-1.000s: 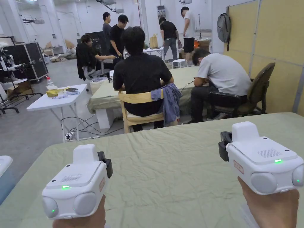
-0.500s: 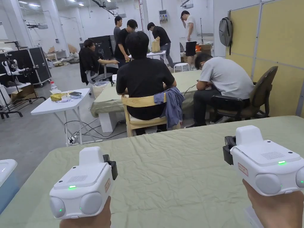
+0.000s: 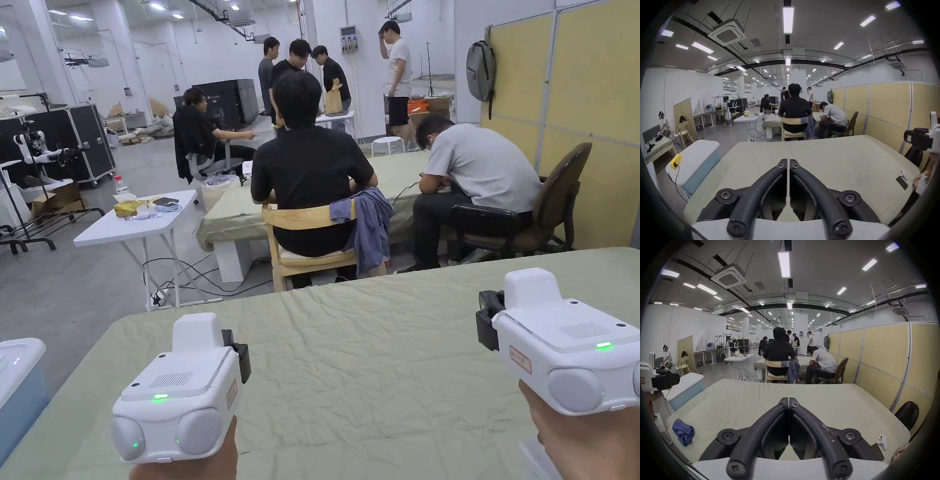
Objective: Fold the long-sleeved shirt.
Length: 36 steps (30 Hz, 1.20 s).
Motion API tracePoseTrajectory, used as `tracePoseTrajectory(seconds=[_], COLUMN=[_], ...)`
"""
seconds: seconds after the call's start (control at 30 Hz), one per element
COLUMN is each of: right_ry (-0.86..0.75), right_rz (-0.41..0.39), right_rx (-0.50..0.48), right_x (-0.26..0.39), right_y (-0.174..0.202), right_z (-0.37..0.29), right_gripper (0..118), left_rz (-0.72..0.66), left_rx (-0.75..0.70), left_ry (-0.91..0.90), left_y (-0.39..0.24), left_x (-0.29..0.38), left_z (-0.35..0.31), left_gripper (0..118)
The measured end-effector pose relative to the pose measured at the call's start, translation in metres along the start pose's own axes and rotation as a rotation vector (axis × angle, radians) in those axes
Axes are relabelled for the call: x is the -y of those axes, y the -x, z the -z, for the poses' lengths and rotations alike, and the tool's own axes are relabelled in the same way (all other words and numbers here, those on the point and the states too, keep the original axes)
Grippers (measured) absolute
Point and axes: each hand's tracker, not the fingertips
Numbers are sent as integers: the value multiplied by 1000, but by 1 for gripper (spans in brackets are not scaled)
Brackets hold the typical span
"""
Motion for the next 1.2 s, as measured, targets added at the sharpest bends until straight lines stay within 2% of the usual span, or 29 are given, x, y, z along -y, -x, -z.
tracePoseTrajectory(seconds=[0.03,0.1,0.13,0.2,0.37,0.57,1.2], right_ry=[2,10,10,2,-40,-26,-53], right_rz=[2,-9,-19,-22,68,34,50], right_rx=[-9,-6,7,13,-6,4,6], right_x=[0,-1,0,2,2,-1,-4], right_y=[-1,0,1,1,-4,-3,-7], right_z=[1,3,5,6,1,2,-7], right_gripper=[40,103,118,118,118,118,118], left_rz=[-13,-45,-49,-63,-20,-45,-54], left_rx=[-19,-20,-19,-7,-51,-31,5], left_ry=[-20,-42,-36,-81,-41,-33,-5], left_y=[2,5,6,10,9,12,16], left_x=[-2,-5,-6,-9,-13,-9,-10], left_z=[-1,-2,0,-3,1,0,2], left_gripper=[45,117,118,118,118,118,118])
